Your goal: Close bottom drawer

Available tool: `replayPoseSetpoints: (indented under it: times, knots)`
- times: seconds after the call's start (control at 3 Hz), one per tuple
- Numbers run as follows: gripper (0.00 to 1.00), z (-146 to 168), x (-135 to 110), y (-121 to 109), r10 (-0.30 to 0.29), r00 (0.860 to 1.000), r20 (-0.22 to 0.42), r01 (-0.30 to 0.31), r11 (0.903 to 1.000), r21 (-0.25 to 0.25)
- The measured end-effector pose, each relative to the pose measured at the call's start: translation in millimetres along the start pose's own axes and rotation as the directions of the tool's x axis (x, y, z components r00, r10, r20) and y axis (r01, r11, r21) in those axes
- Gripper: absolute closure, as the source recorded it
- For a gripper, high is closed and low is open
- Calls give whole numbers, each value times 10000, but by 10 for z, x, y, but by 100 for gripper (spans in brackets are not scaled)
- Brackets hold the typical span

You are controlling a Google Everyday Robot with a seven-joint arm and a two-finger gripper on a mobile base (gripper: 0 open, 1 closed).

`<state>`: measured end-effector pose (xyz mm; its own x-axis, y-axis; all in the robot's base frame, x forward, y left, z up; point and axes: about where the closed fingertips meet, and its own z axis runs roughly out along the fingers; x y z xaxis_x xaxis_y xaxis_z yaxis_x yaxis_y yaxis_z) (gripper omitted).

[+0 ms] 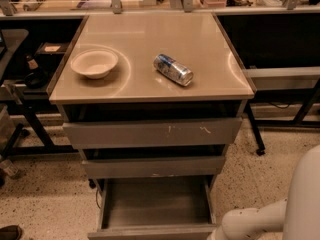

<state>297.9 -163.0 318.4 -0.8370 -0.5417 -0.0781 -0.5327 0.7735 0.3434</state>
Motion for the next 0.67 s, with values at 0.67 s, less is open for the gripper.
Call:
replayPoseSetpoints:
  times: [0.67]
  knots:
    - [100, 637, -149, -480, 1636, 9816, 987, -1651, 9863, 70]
